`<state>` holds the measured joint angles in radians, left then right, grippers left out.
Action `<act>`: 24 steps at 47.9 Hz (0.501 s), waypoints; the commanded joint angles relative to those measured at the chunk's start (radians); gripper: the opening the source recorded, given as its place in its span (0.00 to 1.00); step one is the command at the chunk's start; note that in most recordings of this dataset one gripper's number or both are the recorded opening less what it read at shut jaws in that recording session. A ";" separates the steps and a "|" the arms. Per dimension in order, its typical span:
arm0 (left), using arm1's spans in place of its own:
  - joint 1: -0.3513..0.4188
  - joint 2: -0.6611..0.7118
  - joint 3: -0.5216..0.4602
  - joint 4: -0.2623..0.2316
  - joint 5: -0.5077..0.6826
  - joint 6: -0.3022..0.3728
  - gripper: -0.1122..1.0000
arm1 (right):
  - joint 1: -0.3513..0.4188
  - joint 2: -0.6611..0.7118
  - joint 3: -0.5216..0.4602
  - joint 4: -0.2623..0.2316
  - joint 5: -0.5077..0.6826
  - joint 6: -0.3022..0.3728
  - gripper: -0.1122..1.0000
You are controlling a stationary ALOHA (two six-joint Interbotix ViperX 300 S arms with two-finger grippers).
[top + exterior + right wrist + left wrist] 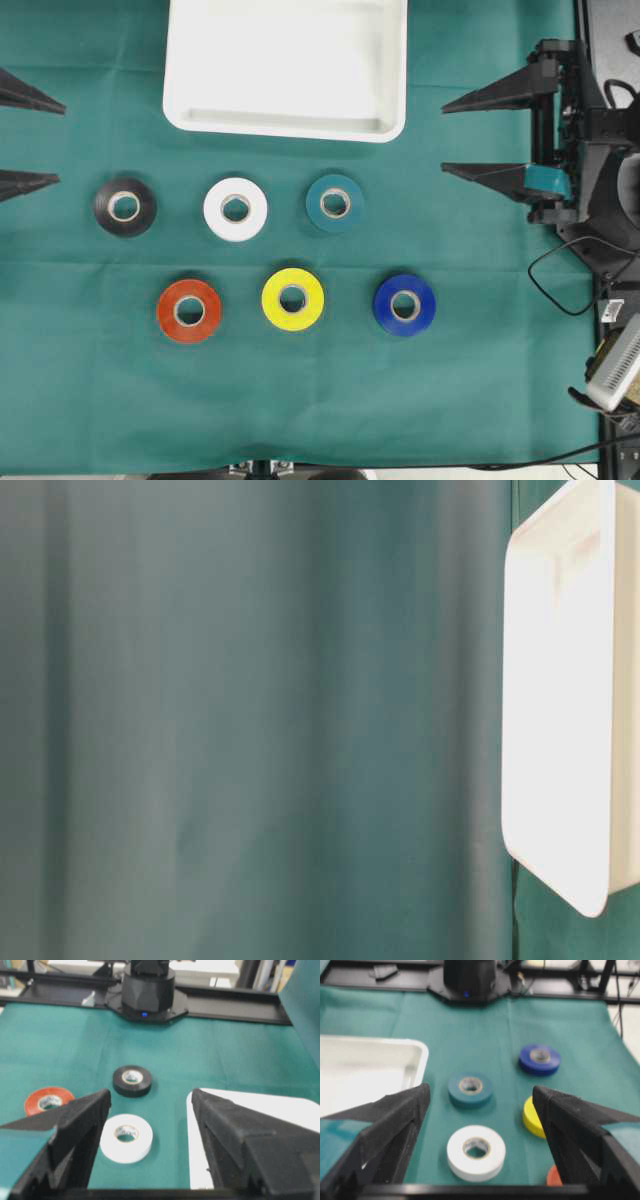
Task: Put the tape alternately from left to right into the white case.
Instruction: 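Move both grippers inward toward the tape rolls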
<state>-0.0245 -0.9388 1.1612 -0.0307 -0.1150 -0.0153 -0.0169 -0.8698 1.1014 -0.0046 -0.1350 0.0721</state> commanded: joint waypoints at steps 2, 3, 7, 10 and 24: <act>-0.002 0.052 -0.055 -0.003 0.034 -0.002 0.74 | -0.002 0.077 -0.052 -0.002 0.015 0.002 0.80; -0.002 0.060 -0.060 -0.002 0.040 -0.002 0.74 | -0.002 0.084 -0.058 0.000 0.020 0.003 0.80; -0.002 0.091 -0.081 -0.003 0.072 -0.002 0.74 | -0.002 0.114 -0.084 0.002 0.057 0.011 0.80; -0.002 0.112 -0.092 -0.002 0.098 -0.002 0.74 | -0.002 0.137 -0.103 0.002 0.094 0.026 0.80; -0.002 0.196 -0.147 -0.005 0.218 -0.005 0.74 | -0.002 0.241 -0.169 0.000 0.206 0.052 0.80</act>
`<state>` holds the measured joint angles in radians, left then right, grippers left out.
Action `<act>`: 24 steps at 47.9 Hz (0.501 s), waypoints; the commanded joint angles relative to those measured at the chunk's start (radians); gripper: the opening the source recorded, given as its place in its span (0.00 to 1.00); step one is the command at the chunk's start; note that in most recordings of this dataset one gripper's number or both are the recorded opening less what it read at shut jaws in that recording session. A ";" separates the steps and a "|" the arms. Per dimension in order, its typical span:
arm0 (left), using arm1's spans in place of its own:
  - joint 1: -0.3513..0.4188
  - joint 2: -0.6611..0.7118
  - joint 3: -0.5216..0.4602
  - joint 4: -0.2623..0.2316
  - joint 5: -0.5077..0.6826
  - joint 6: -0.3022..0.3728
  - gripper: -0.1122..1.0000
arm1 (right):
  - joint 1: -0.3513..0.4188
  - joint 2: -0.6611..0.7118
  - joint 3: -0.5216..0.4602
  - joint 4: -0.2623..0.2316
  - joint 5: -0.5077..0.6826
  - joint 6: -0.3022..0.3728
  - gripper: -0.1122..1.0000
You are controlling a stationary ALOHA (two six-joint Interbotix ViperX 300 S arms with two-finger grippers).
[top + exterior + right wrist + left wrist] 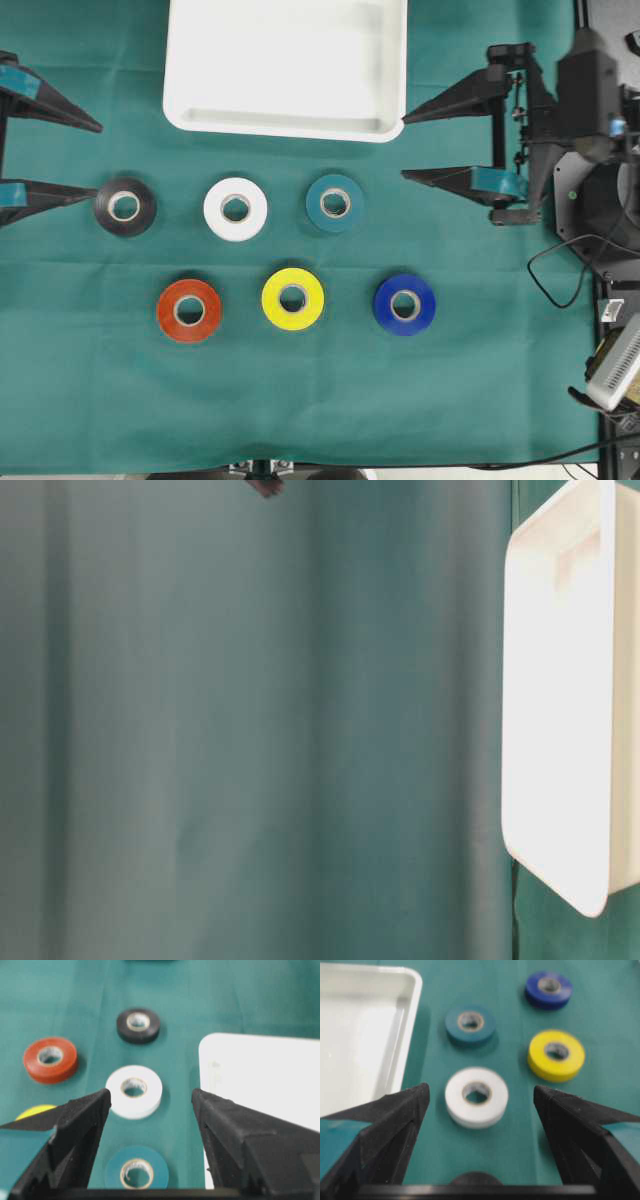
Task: Put the tape alternately from left to right into the white case.
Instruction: 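Move both grippers inward toward the tape rolls, then move the right gripper over the white tape roll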
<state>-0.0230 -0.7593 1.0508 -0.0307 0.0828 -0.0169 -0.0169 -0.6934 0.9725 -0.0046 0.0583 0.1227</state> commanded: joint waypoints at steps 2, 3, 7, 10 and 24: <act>-0.003 0.031 -0.046 -0.005 0.037 -0.003 0.74 | -0.002 0.078 -0.048 0.000 0.023 0.002 0.80; -0.002 0.037 -0.051 -0.005 0.046 -0.005 0.74 | -0.002 0.089 -0.054 0.000 0.032 0.003 0.80; -0.002 0.064 -0.064 -0.005 0.080 -0.029 0.74 | -0.002 0.117 -0.071 0.000 0.055 0.003 0.80; -0.002 0.083 -0.074 -0.005 0.104 -0.057 0.73 | -0.002 0.138 -0.083 0.000 0.072 0.003 0.80; 0.003 0.135 -0.106 -0.003 0.178 -0.109 0.73 | -0.002 0.215 -0.135 0.000 0.161 0.002 0.80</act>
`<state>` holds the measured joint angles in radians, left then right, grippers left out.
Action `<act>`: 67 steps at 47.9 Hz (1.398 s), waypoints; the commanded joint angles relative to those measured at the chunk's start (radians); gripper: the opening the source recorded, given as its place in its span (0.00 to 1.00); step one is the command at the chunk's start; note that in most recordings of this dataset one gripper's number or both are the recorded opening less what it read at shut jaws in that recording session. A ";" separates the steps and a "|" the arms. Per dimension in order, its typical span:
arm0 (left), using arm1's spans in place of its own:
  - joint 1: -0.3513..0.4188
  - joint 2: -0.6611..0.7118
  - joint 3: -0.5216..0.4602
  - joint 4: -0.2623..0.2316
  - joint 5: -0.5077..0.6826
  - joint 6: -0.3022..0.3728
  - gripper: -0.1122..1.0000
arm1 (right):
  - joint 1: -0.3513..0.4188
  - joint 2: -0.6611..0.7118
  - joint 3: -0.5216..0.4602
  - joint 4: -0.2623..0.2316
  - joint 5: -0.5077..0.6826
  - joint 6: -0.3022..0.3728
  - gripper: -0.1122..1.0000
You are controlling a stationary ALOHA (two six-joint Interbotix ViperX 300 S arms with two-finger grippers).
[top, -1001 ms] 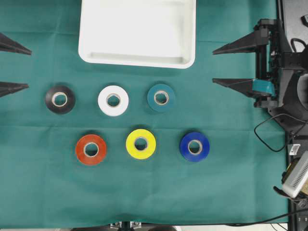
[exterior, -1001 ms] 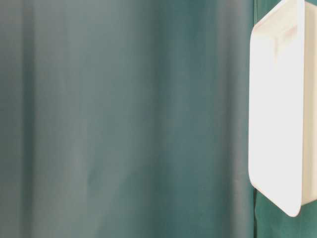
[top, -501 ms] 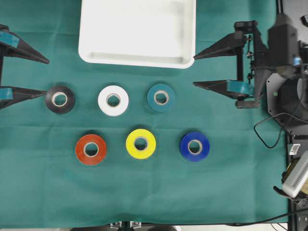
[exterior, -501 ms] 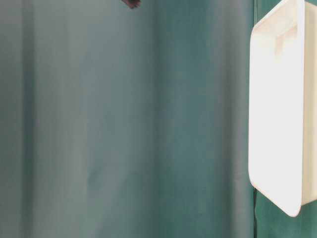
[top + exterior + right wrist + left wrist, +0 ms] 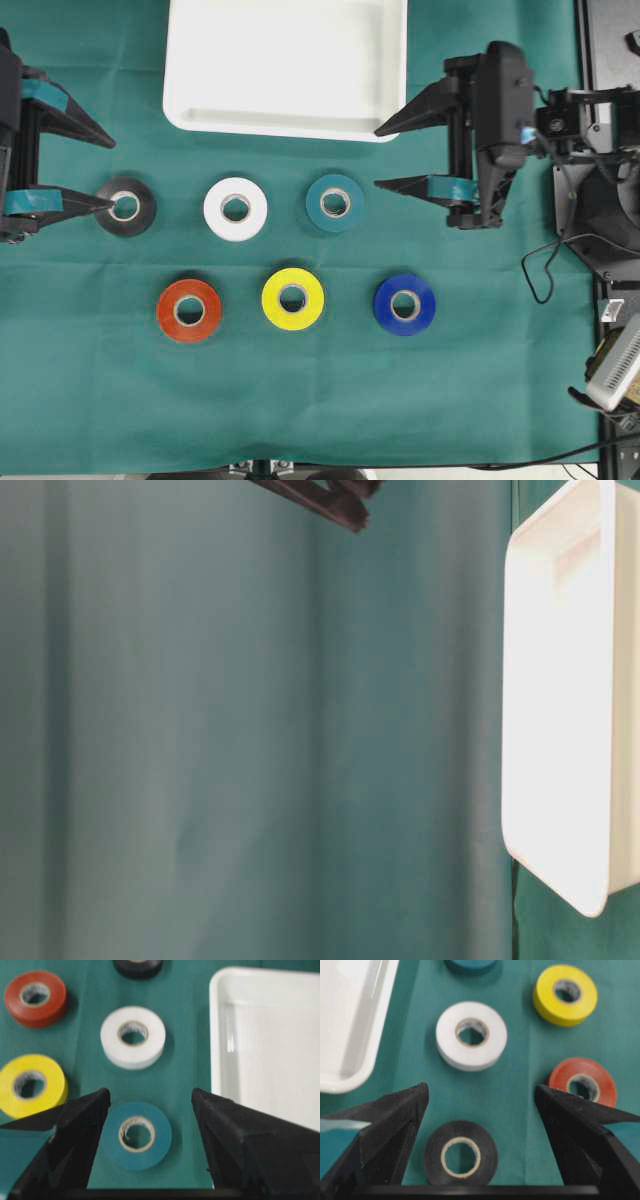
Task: Put the tape alternately from left to right into the white case.
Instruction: 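Move the right gripper over the white tape roll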
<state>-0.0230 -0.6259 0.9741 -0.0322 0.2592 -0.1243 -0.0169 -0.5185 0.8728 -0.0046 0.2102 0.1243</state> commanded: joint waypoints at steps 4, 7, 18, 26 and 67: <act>0.003 0.008 -0.032 0.000 0.003 -0.002 0.73 | -0.002 0.051 -0.043 0.000 0.017 0.000 0.80; 0.003 0.012 -0.034 0.000 0.008 -0.002 0.73 | -0.002 0.052 -0.046 0.000 0.017 0.000 0.80; 0.003 0.015 -0.034 0.000 0.008 -0.003 0.73 | -0.002 0.057 -0.046 -0.002 0.017 0.002 0.80; 0.003 0.018 -0.034 -0.002 0.008 -0.003 0.73 | 0.000 0.069 -0.046 0.000 0.017 0.003 0.80; -0.008 0.189 -0.061 -0.002 0.055 -0.005 0.73 | 0.061 0.235 -0.077 0.000 0.078 0.066 0.80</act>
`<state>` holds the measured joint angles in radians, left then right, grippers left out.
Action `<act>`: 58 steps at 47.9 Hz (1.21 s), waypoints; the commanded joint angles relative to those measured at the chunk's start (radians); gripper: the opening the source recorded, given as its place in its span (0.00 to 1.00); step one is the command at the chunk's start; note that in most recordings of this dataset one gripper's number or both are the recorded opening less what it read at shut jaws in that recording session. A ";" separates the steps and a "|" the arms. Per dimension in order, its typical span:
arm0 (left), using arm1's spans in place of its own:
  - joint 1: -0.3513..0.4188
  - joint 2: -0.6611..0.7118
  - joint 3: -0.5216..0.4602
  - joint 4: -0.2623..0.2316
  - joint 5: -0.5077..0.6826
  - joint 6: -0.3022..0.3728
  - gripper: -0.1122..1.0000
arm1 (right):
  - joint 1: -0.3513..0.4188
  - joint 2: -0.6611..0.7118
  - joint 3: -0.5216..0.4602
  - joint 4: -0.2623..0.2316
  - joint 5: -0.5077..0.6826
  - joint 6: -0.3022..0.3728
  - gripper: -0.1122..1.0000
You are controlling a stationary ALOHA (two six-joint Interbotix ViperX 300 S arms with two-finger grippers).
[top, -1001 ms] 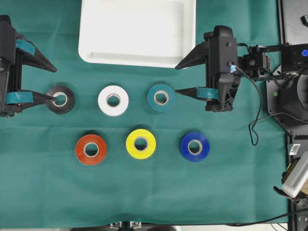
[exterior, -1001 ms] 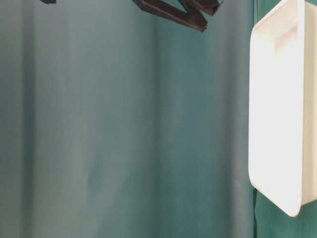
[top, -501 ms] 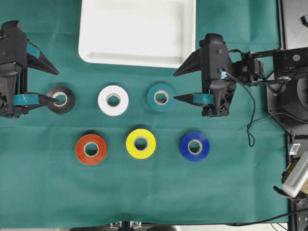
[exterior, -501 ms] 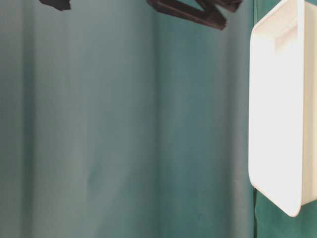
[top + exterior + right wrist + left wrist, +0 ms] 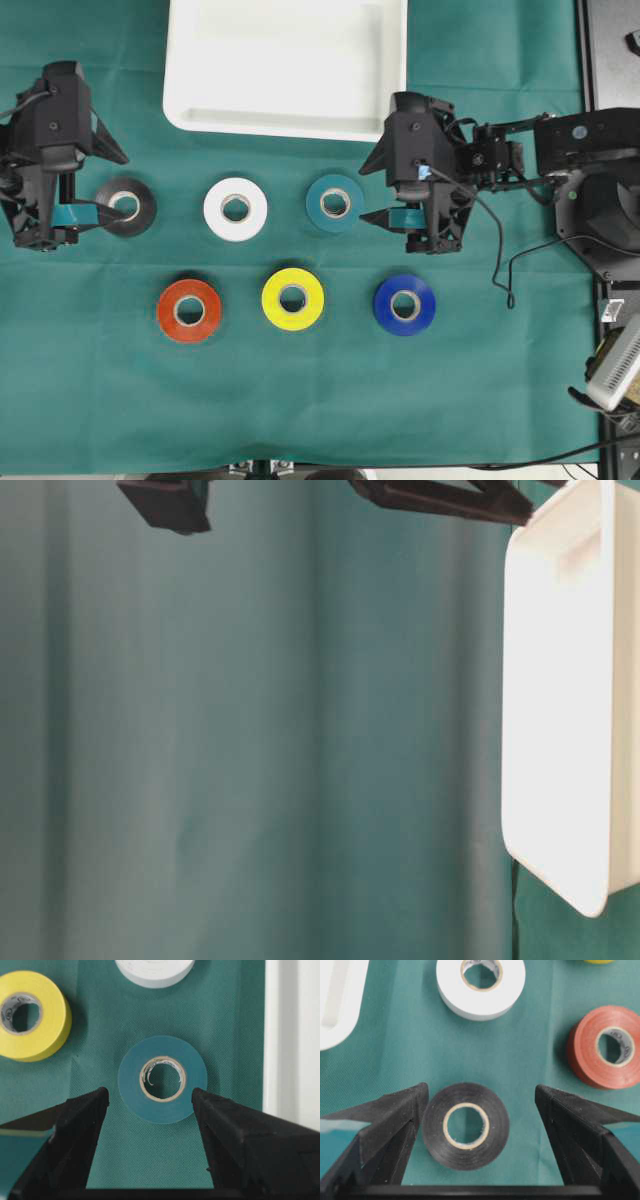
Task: Put the tape alternately from left to right into the white case.
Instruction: 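Move the right gripper over the white tape roll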
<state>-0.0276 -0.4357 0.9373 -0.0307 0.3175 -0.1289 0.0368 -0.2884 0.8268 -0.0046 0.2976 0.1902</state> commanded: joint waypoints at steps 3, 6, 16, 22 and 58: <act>-0.003 -0.002 -0.025 -0.002 -0.003 0.000 0.73 | 0.011 0.011 -0.035 0.000 -0.009 0.000 0.80; -0.002 -0.002 -0.025 -0.002 -0.003 0.000 0.73 | 0.015 0.012 -0.041 0.000 -0.009 0.000 0.80; -0.003 -0.002 -0.025 -0.002 -0.003 0.000 0.73 | 0.035 0.021 -0.055 0.000 -0.012 0.002 0.80; -0.002 -0.002 -0.025 -0.002 -0.003 0.000 0.73 | 0.055 0.046 -0.074 0.000 -0.032 0.002 0.80; -0.003 -0.002 -0.025 0.000 -0.003 0.002 0.73 | 0.054 0.311 -0.316 -0.029 -0.049 -0.002 0.80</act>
<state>-0.0276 -0.4310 0.9357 -0.0322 0.3175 -0.1289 0.0936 0.0169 0.5507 -0.0322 0.2470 0.1902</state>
